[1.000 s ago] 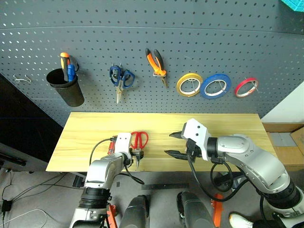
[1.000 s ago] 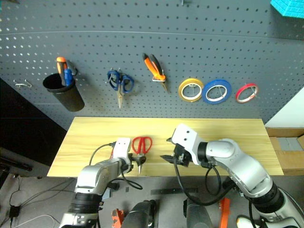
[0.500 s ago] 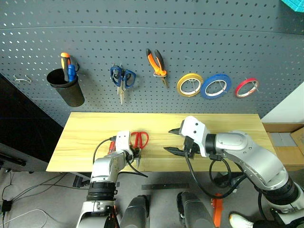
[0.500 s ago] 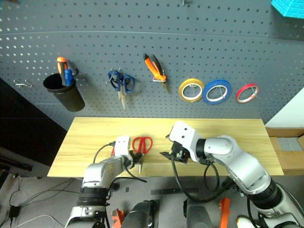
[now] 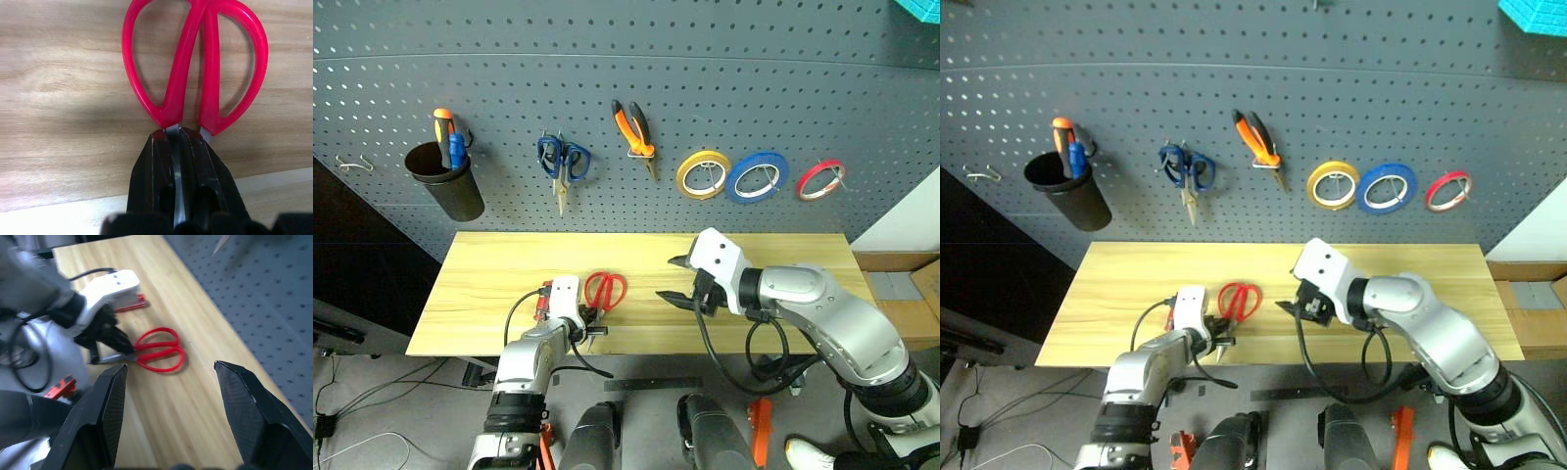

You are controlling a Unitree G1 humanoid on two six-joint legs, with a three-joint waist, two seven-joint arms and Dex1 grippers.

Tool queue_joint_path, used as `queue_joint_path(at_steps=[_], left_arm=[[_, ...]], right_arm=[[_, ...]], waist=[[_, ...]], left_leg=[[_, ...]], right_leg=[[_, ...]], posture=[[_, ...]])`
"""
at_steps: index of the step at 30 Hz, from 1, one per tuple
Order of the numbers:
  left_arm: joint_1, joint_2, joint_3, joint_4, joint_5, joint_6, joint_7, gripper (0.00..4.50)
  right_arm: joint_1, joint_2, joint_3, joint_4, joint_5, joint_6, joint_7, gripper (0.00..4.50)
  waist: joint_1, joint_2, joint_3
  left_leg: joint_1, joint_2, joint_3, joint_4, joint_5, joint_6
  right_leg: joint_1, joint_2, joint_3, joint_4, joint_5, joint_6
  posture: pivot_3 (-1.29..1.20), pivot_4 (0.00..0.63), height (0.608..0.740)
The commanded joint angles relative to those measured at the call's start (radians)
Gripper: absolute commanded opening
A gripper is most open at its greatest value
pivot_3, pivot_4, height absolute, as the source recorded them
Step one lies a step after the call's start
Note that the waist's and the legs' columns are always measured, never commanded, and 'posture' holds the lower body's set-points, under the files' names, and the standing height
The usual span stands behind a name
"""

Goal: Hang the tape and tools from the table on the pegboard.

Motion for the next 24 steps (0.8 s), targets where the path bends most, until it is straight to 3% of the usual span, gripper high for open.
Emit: queue_joint_path(at_steps=[1,11,24], left_arm=[[0.069,0.050,-0.011,-0.241,0.028,-0.201,-0.055,0.04],[0.165,0.146,0.026,-0.503,0.148,-0.513,-0.046,0.04],[-0.013,0.136,0.116,-0.386,0.084,-0.510,-0.035,0.04]], right_arm=[[-0.015,0.006,-0.097,-0.063,0.040,-0.050,0.015,2.88],[-0.052,0.031,-0.157,-0.022,0.054,-0.127,0.013,2.88],[-0.139,0.099,-0.163,0.063,0.045,-0.146,-0.016,2.88]], waist=[[0.001,0.000,0.000],[0.004,0.000,0.001],[0.012,0.000,0.001]], left_leg=[[0.000,0.001,0.000,-0.001,0.000,0.000],[0.000,0.001,0.003,-0.002,0.000,0.000],[-0.001,0.000,0.005,-0.002,0.000,0.000]], right_leg=[[0.000,-0.001,0.000,-0.001,0.000,0.000],[-0.001,-0.002,0.001,-0.002,-0.001,-0.001],[-0.001,0.001,0.000,-0.001,0.000,-0.001]], posture=[[-0.11,0.230,0.740],[-0.08,0.223,0.740],[-0.09,0.221,0.740]])
